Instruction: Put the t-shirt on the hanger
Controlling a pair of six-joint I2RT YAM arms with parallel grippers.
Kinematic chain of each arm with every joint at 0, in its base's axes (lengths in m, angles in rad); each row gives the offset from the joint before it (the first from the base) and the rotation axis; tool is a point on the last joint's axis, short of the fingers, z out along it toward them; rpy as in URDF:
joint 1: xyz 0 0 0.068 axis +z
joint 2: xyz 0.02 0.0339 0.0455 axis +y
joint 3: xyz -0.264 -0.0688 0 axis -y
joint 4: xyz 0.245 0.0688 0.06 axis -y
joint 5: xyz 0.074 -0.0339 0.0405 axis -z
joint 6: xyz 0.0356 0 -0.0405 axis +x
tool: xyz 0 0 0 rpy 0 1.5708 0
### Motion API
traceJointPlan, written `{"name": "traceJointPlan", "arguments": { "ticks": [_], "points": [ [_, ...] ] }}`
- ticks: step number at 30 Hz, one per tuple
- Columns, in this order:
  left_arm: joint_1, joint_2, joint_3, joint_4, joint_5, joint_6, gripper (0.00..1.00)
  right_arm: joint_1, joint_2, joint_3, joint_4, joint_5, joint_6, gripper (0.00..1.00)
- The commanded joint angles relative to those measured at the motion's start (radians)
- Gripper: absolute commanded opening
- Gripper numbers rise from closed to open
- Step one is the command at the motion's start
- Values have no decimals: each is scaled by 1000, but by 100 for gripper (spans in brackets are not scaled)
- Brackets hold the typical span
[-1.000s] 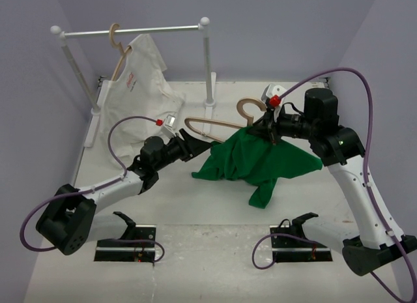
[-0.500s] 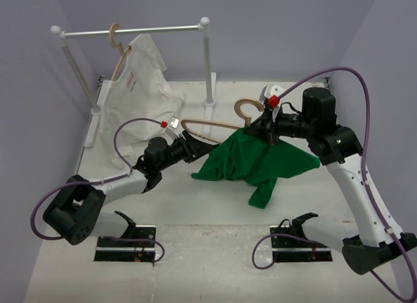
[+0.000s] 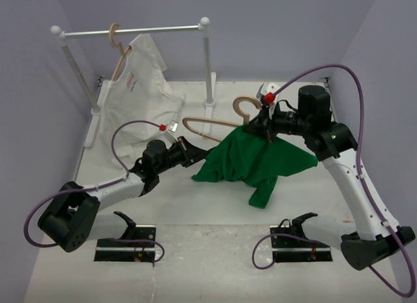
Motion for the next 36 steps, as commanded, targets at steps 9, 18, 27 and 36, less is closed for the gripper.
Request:
{"name": "traceJointPlan", "arguments": {
  "ticks": [9, 18, 27, 36],
  "points": [
    [234, -82, 163, -306, -71, 181, 0, 8, -149, -109, -58, 26, -8, 0],
    [234, -89, 297, -364, -114, 209, 0, 60, -55, -10, -236, 175, 11, 0],
    [143, -136, 415, -408, -96, 276, 0, 94, 40, 36, 67, 282, 211, 0],
    [-2, -158, 682, -672, -141, 486, 0, 109, 42, -143, 562, 57, 362, 0]
  ]
}}
